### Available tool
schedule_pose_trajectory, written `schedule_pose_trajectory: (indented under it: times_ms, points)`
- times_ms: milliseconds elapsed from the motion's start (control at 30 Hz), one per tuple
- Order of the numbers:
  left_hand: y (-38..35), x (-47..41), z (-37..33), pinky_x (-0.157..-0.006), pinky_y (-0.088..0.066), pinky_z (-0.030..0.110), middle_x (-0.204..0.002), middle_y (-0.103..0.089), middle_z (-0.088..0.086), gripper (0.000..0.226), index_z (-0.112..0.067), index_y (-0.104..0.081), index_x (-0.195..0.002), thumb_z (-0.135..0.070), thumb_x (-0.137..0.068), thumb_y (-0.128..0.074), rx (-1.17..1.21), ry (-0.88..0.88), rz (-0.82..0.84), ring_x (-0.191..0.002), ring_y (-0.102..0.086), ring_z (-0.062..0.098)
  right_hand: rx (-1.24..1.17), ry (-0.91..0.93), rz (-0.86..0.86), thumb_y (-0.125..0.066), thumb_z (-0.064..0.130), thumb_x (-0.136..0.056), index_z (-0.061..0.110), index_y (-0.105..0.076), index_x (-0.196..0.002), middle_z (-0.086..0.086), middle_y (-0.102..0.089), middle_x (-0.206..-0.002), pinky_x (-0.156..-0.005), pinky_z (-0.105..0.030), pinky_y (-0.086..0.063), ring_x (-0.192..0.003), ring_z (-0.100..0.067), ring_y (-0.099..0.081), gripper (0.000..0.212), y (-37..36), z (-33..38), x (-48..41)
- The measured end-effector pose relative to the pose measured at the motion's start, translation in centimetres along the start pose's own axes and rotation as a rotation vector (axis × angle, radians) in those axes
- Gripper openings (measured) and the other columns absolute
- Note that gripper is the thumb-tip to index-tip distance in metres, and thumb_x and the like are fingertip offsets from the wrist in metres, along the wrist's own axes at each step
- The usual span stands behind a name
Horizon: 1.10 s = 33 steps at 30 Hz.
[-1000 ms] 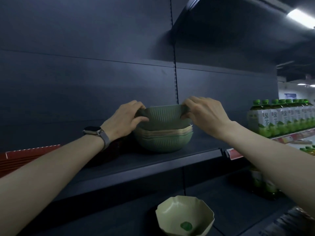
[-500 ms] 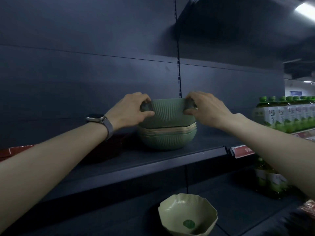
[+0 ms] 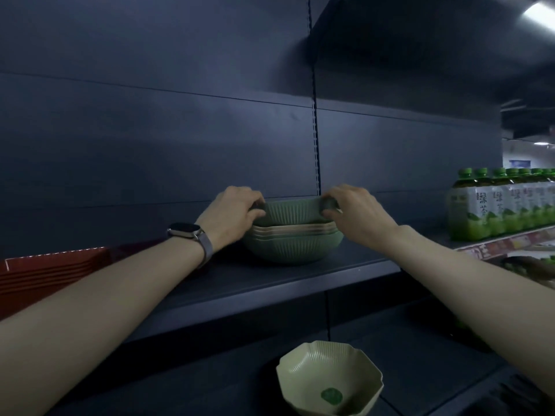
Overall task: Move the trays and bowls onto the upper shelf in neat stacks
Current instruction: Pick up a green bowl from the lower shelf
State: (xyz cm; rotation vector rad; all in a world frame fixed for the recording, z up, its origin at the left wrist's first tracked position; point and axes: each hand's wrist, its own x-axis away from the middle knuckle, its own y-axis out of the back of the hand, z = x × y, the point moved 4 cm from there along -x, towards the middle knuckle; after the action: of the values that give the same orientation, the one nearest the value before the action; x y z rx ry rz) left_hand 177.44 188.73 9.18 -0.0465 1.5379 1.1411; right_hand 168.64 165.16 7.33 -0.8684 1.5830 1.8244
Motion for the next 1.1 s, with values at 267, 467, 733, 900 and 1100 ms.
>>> schedule_pose_trajectory:
  times_ms: [267, 467, 733, 900, 1100]
  points:
    - [-1.8, 1.2, 0.1, -0.089, -0.054, 0.047, -0.107, -0.073, 0.003, 0.022, -0.02, -0.077, -0.113, -0.028, -0.105, -0.059, 0.028, -0.015, 0.05, -0.102, -0.067, 0.031, -0.069, -0.022, -0.034, -0.055, 0.024, -0.105, 0.019, -0.074, -0.11, -0.006, -0.066, -0.104, -0.083, -0.051, -0.054, -0.099, -0.034, -0.061, 0.02, -2.8, -1.8, 1.0]
    - [-2.0, 1.5, 0.0, -0.086, -0.055, 0.047, -0.103, -0.074, 0.005, 0.024, -0.017, -0.079, -0.11, -0.025, -0.106, -0.056, 0.043, -0.012, 0.058, -0.097, -0.068, 0.031, -0.083, -0.001, -0.101, -0.056, 0.018, -0.106, 0.013, -0.074, -0.111, -0.01, -0.067, -0.101, -0.083, -0.054, -0.053, -0.101, -0.034, -0.057, 0.019, -3.3, -1.7, 1.7]
    - [-0.9, 2.0, -1.1, -0.094, -0.055, 0.045, -0.113, -0.074, 0.001, 0.023, -0.025, -0.077, -0.117, -0.035, -0.102, -0.063, 0.067, 0.06, 0.057, -0.108, -0.067, 0.029, -0.115, -0.037, -0.094, -0.055, 0.027, -0.108, 0.019, -0.073, -0.118, -0.002, -0.06, -0.116, -0.084, -0.05, -0.054, -0.099, -0.032, -0.061, 0.022, -2.2, -0.5, 2.6]
    - [-0.2, 3.6, -3.3, -0.095, -0.055, 0.044, -0.113, -0.071, -0.005, 0.028, -0.025, -0.074, -0.124, -0.035, -0.098, -0.068, 0.141, 0.045, -0.047, -0.103, -0.067, 0.02, -0.168, -0.036, -0.172, -0.064, 0.035, -0.104, 0.02, -0.071, -0.116, 0.006, -0.059, -0.111, -0.081, -0.048, -0.056, -0.092, -0.025, -0.064, 0.02, -1.3, 0.4, 4.6]
    - [-0.3, 7.1, -7.5, -0.095, -0.056, 0.038, -0.11, -0.073, -0.008, 0.025, -0.025, -0.077, -0.119, -0.026, -0.095, -0.071, 0.293, -0.019, -0.128, -0.1, -0.067, 0.012, -0.239, 0.03, -0.259, -0.065, 0.028, -0.103, 0.018, -0.072, -0.108, 0.011, -0.06, -0.101, -0.077, -0.045, -0.056, -0.085, -0.017, -0.062, 0.013, -0.4, 1.9, 9.5]
